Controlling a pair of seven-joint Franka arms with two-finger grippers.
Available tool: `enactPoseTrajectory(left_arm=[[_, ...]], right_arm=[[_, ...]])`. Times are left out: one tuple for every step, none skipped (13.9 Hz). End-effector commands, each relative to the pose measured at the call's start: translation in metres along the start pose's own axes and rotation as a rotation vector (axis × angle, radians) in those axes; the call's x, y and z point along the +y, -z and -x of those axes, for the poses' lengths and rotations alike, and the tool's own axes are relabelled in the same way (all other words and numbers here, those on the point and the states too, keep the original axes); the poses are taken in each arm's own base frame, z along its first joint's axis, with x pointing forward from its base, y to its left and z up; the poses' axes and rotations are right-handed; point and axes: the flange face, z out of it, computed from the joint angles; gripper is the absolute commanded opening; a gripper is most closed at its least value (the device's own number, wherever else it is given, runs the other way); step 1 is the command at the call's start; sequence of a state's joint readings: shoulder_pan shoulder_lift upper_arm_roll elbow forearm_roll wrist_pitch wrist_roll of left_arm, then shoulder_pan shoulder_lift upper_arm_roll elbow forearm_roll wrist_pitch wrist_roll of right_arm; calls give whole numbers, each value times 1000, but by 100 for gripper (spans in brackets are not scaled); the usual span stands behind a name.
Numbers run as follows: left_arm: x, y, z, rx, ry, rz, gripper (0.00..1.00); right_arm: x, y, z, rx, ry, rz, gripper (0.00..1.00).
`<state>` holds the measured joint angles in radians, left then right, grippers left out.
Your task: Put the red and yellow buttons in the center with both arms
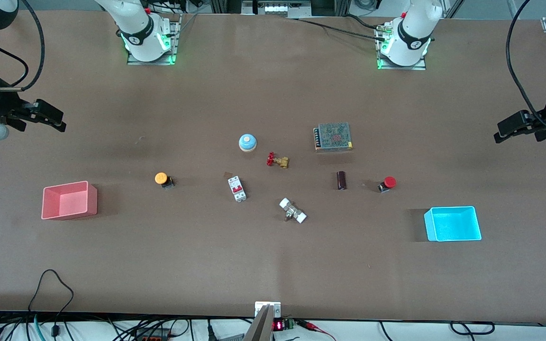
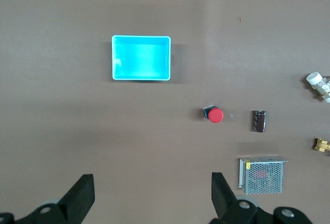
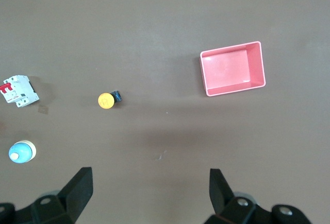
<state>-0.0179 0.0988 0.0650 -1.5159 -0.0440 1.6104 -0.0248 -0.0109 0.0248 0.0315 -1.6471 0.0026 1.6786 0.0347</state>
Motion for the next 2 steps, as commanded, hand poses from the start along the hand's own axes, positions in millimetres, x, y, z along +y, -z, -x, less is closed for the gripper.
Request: enactPoseTrajectory(left_arm=[[-3, 2, 7, -9, -10, -17, 100], [-3, 2, 7, -9, -10, -17, 100]], right_arm=[[-2, 6, 0, -9, -10, -13, 100], [-1, 6, 0, -7, -11, -13, 100]])
